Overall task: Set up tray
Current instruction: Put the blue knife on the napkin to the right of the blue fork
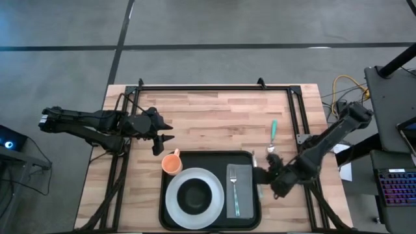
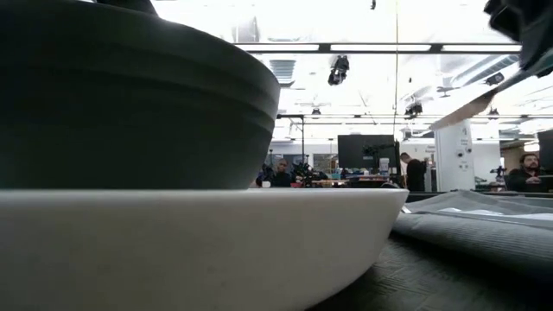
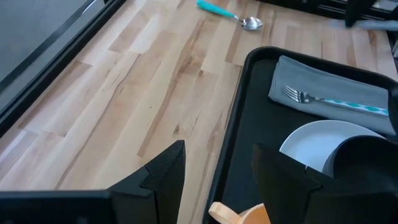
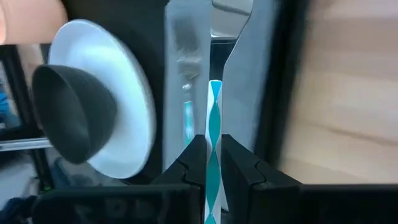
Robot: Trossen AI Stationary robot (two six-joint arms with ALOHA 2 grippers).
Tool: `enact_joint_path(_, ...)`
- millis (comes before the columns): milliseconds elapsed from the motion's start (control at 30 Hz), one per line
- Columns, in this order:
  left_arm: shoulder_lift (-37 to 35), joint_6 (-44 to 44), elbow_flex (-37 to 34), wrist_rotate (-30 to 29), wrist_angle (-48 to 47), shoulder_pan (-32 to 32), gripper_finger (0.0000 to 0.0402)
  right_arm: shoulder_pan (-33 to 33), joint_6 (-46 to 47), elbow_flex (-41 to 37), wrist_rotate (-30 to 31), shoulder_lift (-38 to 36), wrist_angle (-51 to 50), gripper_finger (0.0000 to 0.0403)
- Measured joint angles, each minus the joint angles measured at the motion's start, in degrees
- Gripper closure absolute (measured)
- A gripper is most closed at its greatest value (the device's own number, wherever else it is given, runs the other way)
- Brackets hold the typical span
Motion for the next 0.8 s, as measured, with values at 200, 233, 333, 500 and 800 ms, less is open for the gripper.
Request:
enact_joint_path(200,0.00,-0.09,-0.01,0.01,-0.01,0.00,0.0236,-2.26,-0.82,3.27,-1.22,12.42,11.11,0.0381)
enact_joint_path(233,0.00,-0.09,0.00,0.01,0.01,0.00,0.0236,-2.31,-0.36,4.57,-1.58,14.49,10.40,0.0381)
enact_joint_path(333,0.00,-0.09,-0.01,0.02,-0.01,0.00,0.0236,-2.30,0.75,8.66,-3.29,20.17,8.35,0.0381)
enact_joint_path(500,0.00,-0.08,-0.01,0.04,-0.01,0.00,0.0236,-2.27,0.79,14.29,-4.31,26.83,8.39,0.0381)
enact_joint_path(800,0.00,0.06,-0.02,0.18,-0.05,-0.11,0.0236,-3.32,1.33,17.58,-7.15,33.67,5.92,0.0380)
